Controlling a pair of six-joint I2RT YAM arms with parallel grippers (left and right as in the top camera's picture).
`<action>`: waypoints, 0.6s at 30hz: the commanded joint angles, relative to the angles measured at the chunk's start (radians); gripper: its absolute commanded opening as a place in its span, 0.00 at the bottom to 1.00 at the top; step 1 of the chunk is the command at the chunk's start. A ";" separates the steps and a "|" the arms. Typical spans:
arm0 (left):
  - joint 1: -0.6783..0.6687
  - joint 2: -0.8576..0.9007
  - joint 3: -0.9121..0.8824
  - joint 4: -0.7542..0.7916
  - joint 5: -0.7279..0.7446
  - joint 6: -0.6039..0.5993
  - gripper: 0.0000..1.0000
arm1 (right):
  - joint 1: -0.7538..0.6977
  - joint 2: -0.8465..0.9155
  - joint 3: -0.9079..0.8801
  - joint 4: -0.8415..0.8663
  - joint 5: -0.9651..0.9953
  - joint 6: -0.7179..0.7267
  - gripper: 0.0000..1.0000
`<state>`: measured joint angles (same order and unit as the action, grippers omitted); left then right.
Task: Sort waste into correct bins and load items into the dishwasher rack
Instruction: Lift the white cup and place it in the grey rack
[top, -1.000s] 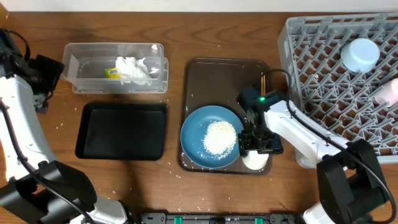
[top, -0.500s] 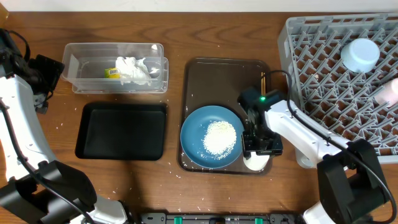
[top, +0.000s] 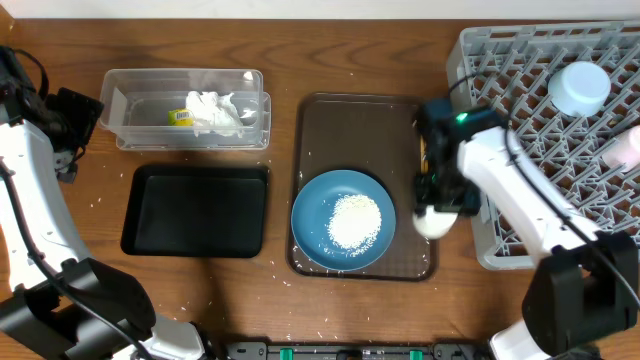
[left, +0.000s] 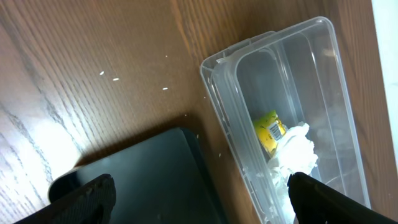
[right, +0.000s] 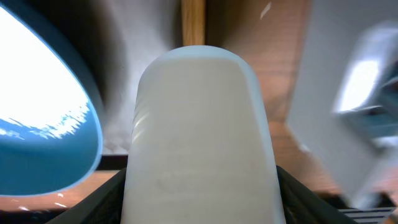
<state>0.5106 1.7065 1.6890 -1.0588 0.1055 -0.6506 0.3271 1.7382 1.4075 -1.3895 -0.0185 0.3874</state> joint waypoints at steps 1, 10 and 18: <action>0.004 0.006 -0.002 -0.003 -0.005 0.010 0.91 | -0.079 -0.008 0.134 -0.027 0.042 -0.073 0.54; 0.004 0.006 -0.002 -0.003 -0.005 0.010 0.91 | -0.341 -0.008 0.399 0.043 0.045 -0.147 0.58; 0.004 0.006 -0.002 -0.003 -0.005 0.010 0.91 | -0.571 -0.001 0.411 0.247 0.045 -0.195 0.61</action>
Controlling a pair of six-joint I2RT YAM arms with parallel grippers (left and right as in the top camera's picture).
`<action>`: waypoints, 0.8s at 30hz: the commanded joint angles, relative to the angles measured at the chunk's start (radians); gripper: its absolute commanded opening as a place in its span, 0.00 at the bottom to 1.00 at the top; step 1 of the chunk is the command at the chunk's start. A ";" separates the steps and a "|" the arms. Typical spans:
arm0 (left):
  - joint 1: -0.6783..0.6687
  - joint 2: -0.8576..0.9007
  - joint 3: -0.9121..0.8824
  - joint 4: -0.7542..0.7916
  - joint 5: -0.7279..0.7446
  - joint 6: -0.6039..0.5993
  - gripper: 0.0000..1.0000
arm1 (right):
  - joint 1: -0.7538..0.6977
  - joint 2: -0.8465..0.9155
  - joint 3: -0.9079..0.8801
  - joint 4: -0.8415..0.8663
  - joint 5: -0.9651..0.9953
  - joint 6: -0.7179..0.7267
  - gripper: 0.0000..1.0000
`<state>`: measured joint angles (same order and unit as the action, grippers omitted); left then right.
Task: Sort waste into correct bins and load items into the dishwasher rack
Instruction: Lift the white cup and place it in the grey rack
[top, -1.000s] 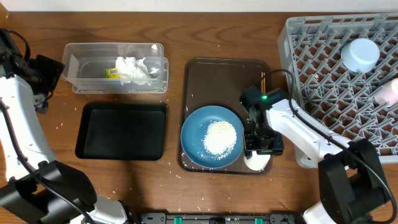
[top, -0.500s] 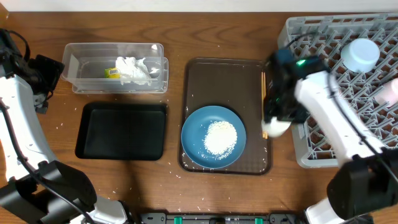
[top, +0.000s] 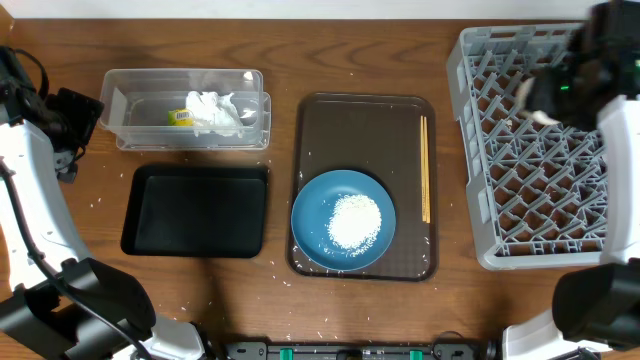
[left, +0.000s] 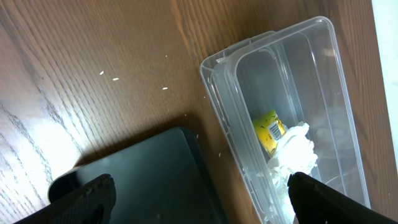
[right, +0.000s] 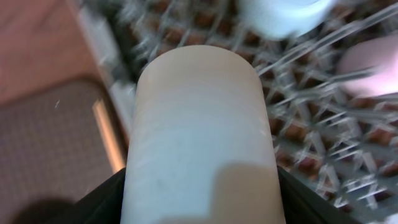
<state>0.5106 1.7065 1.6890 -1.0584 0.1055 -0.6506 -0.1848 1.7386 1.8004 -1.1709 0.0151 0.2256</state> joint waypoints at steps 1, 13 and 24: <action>0.004 0.006 -0.002 -0.003 -0.005 0.010 0.91 | -0.082 0.000 0.018 0.043 0.011 -0.033 0.61; 0.004 0.006 -0.002 -0.003 -0.005 0.010 0.91 | -0.244 0.096 0.017 0.119 0.011 -0.055 0.63; 0.004 0.006 -0.002 -0.003 -0.005 0.010 0.91 | -0.251 0.162 0.016 0.093 0.004 -0.055 0.68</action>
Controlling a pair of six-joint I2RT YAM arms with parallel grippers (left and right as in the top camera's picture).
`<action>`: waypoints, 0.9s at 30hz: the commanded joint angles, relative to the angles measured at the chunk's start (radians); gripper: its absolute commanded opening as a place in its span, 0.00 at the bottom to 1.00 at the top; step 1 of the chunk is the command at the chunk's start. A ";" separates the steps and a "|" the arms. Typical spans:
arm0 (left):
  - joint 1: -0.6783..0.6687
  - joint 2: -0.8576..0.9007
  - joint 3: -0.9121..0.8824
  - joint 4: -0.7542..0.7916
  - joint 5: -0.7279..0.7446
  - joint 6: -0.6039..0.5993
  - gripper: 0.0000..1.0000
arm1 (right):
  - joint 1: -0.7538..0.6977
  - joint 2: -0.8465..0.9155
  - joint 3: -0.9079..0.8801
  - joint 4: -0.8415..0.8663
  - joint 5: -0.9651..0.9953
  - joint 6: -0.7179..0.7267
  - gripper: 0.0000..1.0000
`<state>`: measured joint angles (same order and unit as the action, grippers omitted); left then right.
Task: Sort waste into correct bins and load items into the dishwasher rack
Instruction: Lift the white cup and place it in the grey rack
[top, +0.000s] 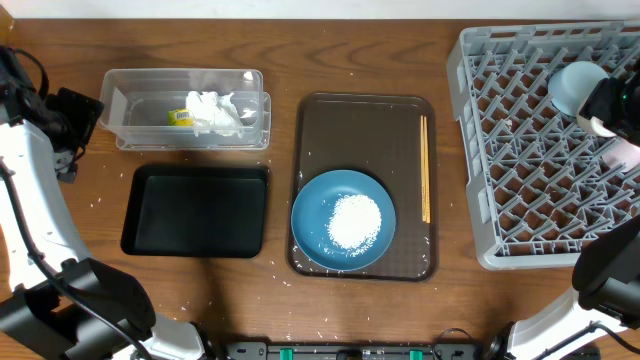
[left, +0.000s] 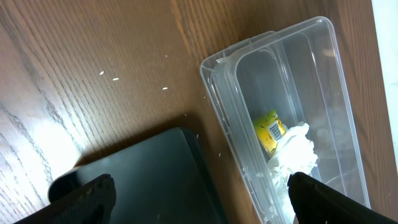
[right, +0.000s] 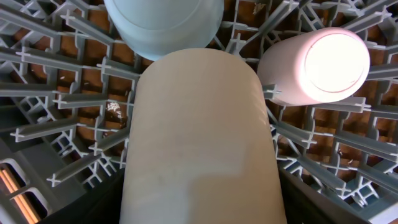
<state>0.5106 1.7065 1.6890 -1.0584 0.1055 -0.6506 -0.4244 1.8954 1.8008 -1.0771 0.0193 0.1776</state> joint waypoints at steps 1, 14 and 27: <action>0.004 0.006 -0.002 -0.003 -0.005 0.010 0.91 | -0.011 0.005 0.015 0.000 0.000 -0.007 0.68; 0.004 0.006 -0.002 -0.003 -0.005 0.010 0.91 | -0.011 0.005 0.014 -0.021 0.011 -0.006 0.84; 0.004 0.006 -0.002 -0.003 -0.005 0.010 0.91 | -0.005 0.005 0.014 -0.070 -0.185 -0.029 0.79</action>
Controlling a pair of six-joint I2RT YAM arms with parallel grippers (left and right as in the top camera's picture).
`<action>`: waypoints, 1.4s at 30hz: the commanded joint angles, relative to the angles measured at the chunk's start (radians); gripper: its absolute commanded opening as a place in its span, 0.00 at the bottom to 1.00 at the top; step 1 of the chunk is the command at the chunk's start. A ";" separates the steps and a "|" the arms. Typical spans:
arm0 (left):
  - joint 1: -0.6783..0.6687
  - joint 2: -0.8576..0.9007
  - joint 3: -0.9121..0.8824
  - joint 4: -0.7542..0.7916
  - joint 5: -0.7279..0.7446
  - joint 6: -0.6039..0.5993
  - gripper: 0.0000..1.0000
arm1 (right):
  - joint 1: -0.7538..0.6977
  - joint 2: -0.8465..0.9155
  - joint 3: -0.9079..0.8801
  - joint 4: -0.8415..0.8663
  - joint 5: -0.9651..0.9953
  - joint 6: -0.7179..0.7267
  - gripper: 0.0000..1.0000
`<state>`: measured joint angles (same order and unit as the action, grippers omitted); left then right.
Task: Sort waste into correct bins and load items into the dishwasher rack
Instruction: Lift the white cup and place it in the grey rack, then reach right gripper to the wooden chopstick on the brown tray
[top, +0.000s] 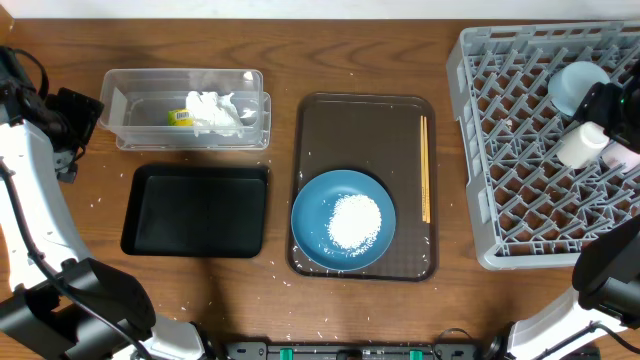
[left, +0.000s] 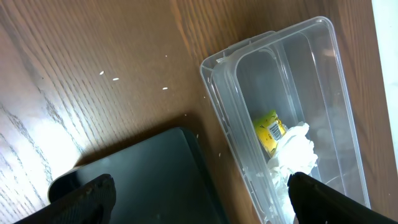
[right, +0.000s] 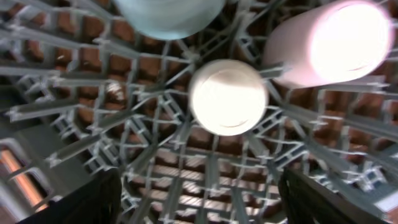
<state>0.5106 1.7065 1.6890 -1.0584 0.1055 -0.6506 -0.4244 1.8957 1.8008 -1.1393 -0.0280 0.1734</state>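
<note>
A white cup stands upside down in the grey dishwasher rack, between a pale blue cup and a pink cup. My right gripper is open above the rack, just off the white cup. On the brown tray lie a blue plate with rice and a pair of chopsticks. My left gripper is open over the table near the clear bin, which holds a yellow wrapper and crumpled tissue.
A black bin sits below the clear bin at the left. Rice grains are scattered on the wooden table. The rack fills the right edge of the table.
My right gripper has let go of the white cup, which now stands in the rack, and the gripper is open above it. The left arm has not moved.
My right gripper held the white cup beside the blue plate at the tray's right edge. Then it held the cup over the rack's top. Then it held it among the blue and pink cups. Now the cup stands there, released.
</note>
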 joint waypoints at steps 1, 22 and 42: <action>0.004 0.006 -0.002 -0.003 -0.005 0.010 0.91 | 0.000 0.005 0.014 -0.017 -0.239 -0.084 0.79; 0.004 0.006 -0.002 -0.003 -0.005 0.010 0.91 | 0.549 0.005 -0.092 0.065 0.018 0.110 0.53; 0.004 0.006 -0.002 -0.003 -0.005 0.010 0.91 | 0.722 0.011 -0.456 0.426 0.155 0.241 0.36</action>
<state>0.5106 1.7065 1.6890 -1.0584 0.1055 -0.6506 0.2882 1.8977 1.3495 -0.7208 0.0910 0.3897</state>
